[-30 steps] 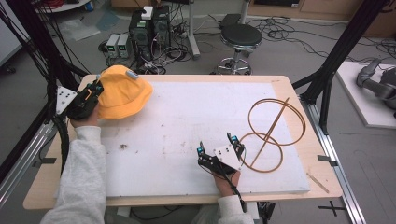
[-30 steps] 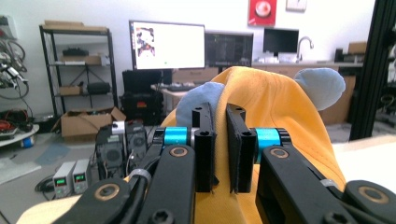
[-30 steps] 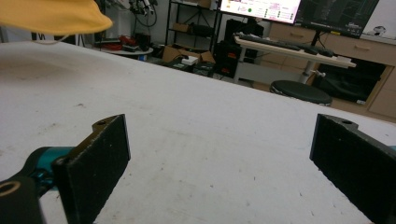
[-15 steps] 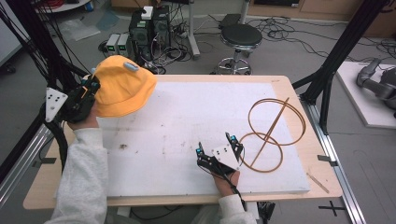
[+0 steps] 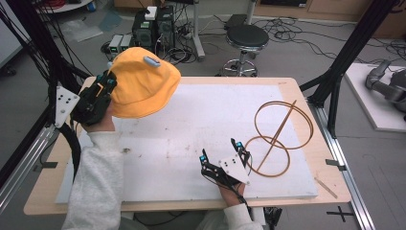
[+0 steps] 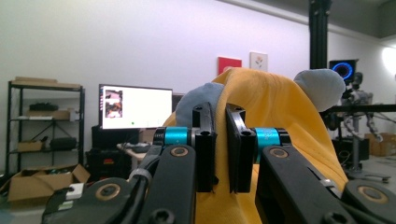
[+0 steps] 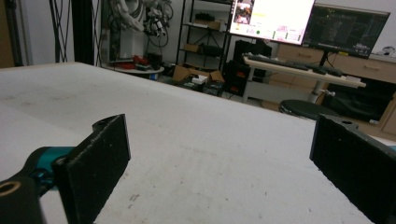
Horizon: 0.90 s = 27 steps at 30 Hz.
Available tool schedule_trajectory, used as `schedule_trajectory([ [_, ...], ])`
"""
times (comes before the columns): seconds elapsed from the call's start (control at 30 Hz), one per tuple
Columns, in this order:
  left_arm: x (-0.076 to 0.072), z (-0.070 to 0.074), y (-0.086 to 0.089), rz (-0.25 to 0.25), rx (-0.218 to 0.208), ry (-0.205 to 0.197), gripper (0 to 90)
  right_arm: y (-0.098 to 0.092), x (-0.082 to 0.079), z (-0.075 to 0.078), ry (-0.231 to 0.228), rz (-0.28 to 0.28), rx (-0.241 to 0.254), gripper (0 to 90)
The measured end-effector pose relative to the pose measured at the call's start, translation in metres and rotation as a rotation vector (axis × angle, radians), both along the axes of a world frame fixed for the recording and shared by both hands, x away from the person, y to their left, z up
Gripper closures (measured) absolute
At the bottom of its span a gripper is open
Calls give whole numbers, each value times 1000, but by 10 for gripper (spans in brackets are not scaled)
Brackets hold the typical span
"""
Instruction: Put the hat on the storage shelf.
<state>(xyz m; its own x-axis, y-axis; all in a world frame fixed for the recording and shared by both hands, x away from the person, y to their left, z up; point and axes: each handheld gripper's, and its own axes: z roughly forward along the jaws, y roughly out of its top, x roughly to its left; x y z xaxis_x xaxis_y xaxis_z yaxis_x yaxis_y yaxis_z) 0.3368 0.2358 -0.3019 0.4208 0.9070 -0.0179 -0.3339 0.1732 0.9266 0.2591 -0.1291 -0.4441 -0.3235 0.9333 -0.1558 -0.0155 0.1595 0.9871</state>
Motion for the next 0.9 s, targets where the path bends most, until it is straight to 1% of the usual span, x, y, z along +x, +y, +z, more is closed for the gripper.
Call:
schedule_trajectory([
  [0.07, -3, 5, -8, -16, -7, -11, 832, -2, -6, 2, -6, -1, 6, 45],
  [0.13, -5, 8, -17, -38, -29, -23, 832, -5, -10, 3, -16, -10, 19, 45],
  [0.2, -6, 12, -27, -61, -41, -28, 832, -8, -13, 4, 0, -18, 44, 44],
  [0.23, -7, 12, -30, -64, -40, -31, 832, -10, -14, 3, -6, -22, 39, 45],
  [0.3, -9, 14, -40, -77, -41, -43, 832, -12, -15, 3, 3, -25, 47, 45],
  [0.33, -10, 15, -44, -85, -41, -48, 832, -14, -15, 3, 0, -26, 49, 45],
  [0.37, -11, 16, -49, -97, -50, -53, 832, -14, -16, 2, 6, -26, 61, 45],
  [0.47, -12, 18, -61, -134, -70, -60, 832, -14, -16, 2, 4, -24, 60, 45],
  [0.57, -13, 21, -72, -156, -78, -65, 832, -13, -14, 0, 8, -12, 48, 45],
  [0.6, -13, 21, -76, -165, -75, -66, 832, -11, -15, 0, 16, -13, 51, 45],
  [0.67, -13, 23, -83, -180, -73, -68, 832, -9, -15, -1, 9, -8, 43, 45],
  [0.73, -13, 25, -89, -196, -73, -74, 832, -7, -17, -2, 14, -3, 48, 45],
  [0.83, -13, 29, -100, -219, -75, -77, 832, -4, -19, -2, 0, 2, 39, 45],
  [0.9, -12, 30, -109, -238, -76, -75, 832, -3, -18, -2, 9, 3, 35, 45],
])
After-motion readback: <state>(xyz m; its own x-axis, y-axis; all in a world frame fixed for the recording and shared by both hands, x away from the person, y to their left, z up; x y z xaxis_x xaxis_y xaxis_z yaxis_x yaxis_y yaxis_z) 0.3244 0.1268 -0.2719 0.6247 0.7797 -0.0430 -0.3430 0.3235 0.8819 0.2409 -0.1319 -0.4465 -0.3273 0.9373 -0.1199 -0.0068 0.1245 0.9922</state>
